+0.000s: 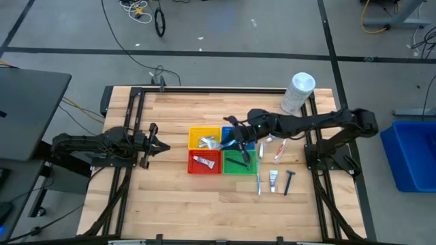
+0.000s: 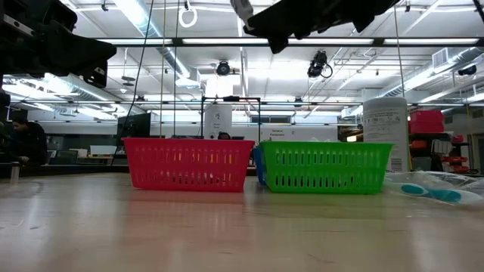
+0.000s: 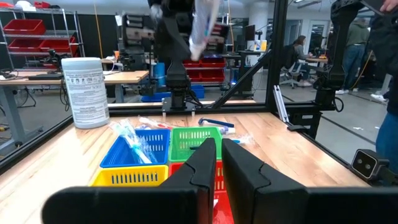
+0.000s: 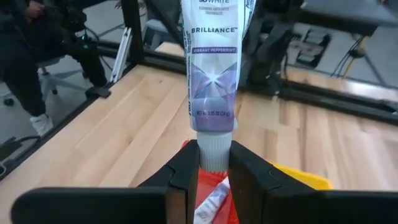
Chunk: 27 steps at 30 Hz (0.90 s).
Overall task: Pick & Place Travel size toiletries
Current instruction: Put the top right toothpaste into the red bin
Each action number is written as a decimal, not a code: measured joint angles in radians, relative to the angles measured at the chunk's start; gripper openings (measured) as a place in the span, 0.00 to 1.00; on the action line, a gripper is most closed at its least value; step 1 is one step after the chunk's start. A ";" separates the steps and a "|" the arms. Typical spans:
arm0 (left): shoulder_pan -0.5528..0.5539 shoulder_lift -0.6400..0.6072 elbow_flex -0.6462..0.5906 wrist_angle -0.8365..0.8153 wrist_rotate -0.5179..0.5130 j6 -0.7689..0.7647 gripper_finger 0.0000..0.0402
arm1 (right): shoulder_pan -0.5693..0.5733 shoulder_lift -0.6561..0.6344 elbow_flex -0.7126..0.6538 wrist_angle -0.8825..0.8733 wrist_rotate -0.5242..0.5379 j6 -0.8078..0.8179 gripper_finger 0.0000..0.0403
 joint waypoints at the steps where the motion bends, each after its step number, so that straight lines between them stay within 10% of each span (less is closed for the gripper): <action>1: 0.000 0.000 0.000 0.000 0.000 0.000 0.08 | 0.005 0.011 0.000 0.001 0.000 0.000 0.20; 27: 0.000 0.000 0.000 0.000 0.000 0.000 0.08 | 0.094 0.193 0.062 -0.047 0.004 0.016 0.20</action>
